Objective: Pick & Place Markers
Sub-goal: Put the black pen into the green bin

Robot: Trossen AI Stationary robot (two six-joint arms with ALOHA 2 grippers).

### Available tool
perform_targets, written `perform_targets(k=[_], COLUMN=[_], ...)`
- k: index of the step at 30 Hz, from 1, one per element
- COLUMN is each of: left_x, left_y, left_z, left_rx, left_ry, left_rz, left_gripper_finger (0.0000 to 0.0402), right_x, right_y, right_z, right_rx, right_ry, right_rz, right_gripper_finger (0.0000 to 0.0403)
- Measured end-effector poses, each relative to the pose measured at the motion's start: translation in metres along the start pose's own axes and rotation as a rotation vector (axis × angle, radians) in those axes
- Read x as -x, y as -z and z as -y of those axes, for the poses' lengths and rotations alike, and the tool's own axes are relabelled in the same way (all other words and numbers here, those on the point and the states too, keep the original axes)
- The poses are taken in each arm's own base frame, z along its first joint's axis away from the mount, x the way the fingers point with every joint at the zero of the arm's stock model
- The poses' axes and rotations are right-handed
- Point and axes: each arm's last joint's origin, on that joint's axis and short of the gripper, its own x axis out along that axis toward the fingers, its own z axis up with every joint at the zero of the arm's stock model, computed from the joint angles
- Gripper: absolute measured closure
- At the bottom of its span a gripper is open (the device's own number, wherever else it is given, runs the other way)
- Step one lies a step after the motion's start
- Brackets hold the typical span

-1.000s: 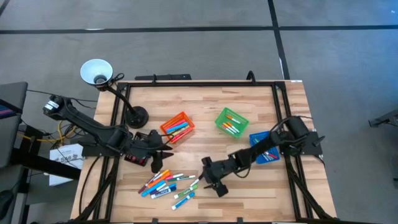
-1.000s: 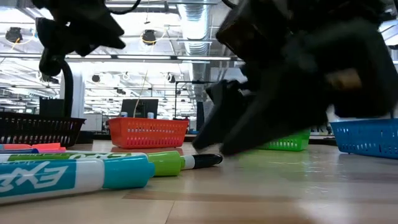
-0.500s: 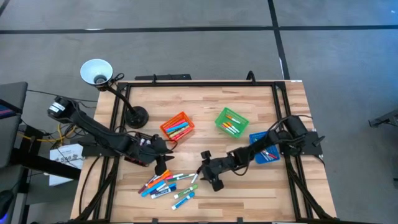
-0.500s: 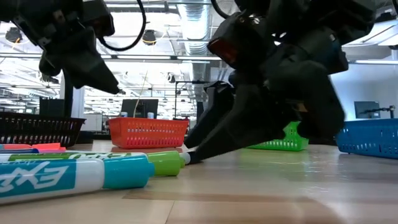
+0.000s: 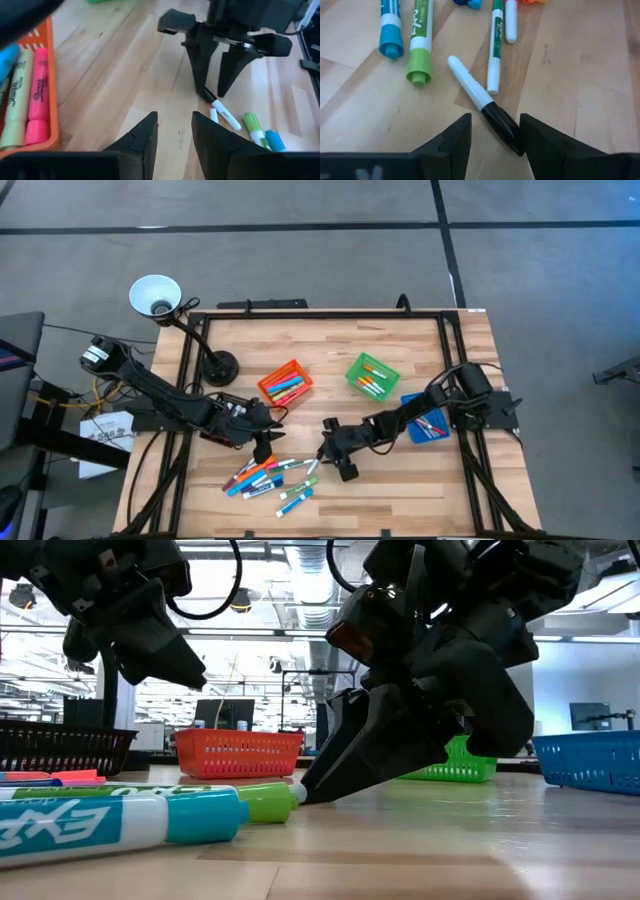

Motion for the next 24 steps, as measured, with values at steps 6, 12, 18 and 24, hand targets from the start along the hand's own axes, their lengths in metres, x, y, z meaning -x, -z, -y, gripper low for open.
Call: perform_targets(k=[6, 12, 18, 24], left_x=[0.0002, 0.0009, 0.0010, 0.0010], left_y=[-0.0024, -0.0045, -0.0048, -0.0048], left_z=[-0.0027, -0.0054, -0.0058, -0.0058], left_rx=[0.000, 0.000, 0.001, 0.001], left_ry=[-0.100, -0.198, -0.211, -0.211], left_rz=[0.074, 0.144, 0.154, 0.154], left_gripper_finger=[0.0286, 0.0286, 0.0286, 0.0286], right_x=[0.0002, 0.0003, 0.0003, 0.0046], right_y=[0.0031, 0.0039, 0.0034, 0.0005], right_z=[-0.0004, -0.0007, -0.0006, 0.0014], right_rx=[-0.003, -0.009, -0.009, -0.044], right_ry=[-0.007, -0.009, -0.007, 0.021], right_rz=[-0.037, -0.049, -0.039, -0.036], right_gripper_finger=[0.0274, 0.0322, 0.0357, 0.0338])
